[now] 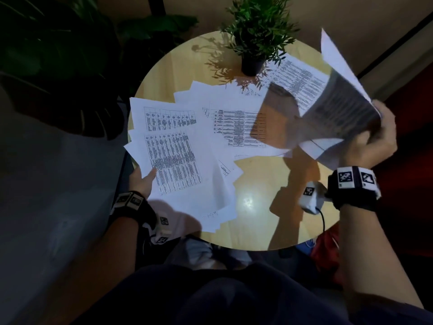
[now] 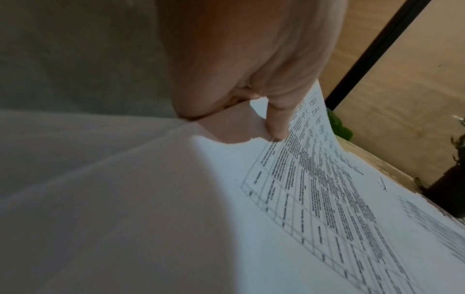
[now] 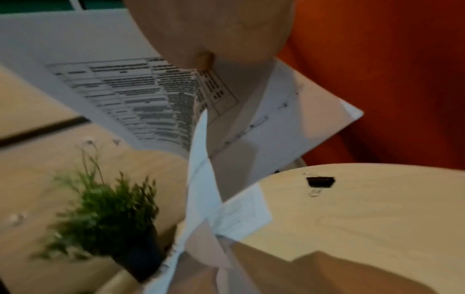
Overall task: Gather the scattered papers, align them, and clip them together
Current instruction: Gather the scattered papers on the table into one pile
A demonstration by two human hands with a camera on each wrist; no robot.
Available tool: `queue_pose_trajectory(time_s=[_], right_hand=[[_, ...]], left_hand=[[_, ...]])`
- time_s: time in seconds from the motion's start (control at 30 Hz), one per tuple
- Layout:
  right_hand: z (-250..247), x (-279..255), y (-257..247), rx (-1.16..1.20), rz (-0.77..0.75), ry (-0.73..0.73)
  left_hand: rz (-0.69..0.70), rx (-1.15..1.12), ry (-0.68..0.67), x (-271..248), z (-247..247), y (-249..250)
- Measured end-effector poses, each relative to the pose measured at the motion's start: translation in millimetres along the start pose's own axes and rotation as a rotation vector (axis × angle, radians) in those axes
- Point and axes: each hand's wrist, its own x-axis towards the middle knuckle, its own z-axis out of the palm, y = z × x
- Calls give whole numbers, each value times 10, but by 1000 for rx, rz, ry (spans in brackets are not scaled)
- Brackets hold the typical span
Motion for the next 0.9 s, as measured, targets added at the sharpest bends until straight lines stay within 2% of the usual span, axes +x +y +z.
queue_pose_trajectory(time_s=[0.07, 0.17, 0.23, 0.3, 0.37, 0.43, 0.57, 0.63, 0.7, 0.77, 0.83, 0.9], right_hand=[[134, 34, -92, 113, 21, -21], [393, -124, -209, 130, 209, -115], [575, -356, -230, 106, 323, -270], [751, -647, -202, 71, 384, -499], [903, -975, -160, -24, 378, -714], [1019, -1281, -128, -174, 281, -906], [1193, -1690, -213, -317, 149, -1127], [1261, -1755, -244, -410, 150, -1223], [1311, -1637, -137, -498, 151, -1183], [1327, -1318, 52, -654, 150, -997], [1245, -854, 254, -776, 353, -801], [1113, -462, 417, -846, 608, -677]], left_hand=[[-23, -3, -19, -33, 5, 22], [-23, 14, 2, -60, 11, 52], [-29, 17, -1, -47, 17, 55], [-48, -5, -21, -47, 34, 78], [-44, -32, -40, -81, 70, 132], [-20, -57, -43, -96, 139, 159], [34, -8, -3, -176, 272, 185], [131, 55, 25, -168, 309, 194], [183, 118, 24, -149, 311, 236], [179, 179, 12, -109, 262, 262], [196, 206, -2, -60, 208, 257], [208, 204, -17, -39, 178, 256]])
